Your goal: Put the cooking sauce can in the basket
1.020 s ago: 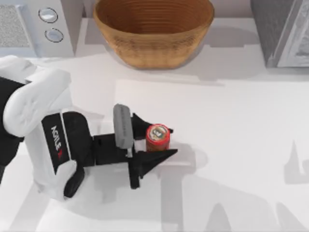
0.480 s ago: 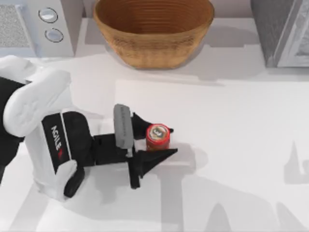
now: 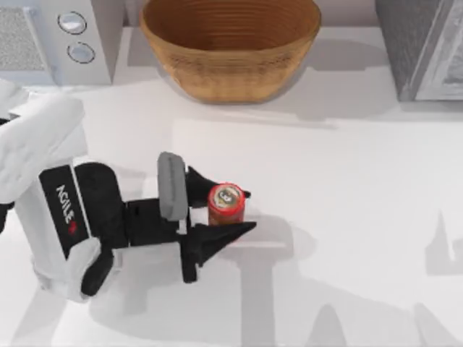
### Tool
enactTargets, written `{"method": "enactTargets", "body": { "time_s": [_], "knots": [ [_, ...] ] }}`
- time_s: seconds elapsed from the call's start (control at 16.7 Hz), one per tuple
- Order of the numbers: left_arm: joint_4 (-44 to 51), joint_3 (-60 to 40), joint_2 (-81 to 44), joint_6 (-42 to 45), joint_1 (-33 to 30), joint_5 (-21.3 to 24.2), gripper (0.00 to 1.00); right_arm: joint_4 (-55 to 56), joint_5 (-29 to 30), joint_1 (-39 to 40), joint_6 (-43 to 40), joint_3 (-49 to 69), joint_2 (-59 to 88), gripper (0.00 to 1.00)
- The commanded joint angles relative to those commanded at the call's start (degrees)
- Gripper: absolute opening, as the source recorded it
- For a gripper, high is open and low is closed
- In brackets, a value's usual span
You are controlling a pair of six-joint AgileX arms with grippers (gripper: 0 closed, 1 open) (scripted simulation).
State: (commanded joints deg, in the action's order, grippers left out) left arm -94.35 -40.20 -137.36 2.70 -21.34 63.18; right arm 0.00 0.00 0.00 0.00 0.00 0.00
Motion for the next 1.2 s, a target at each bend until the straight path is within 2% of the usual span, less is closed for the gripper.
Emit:
{"method": "enactTargets", "body": {
  "time_s": [1.2],
  "knots": [
    [8.2, 28.2, 34.7, 2.7, 14.0, 13.3, 0.0, 0.0, 0.0, 0.0, 0.0, 0.0, 0.0, 1.0]
  ]
}}
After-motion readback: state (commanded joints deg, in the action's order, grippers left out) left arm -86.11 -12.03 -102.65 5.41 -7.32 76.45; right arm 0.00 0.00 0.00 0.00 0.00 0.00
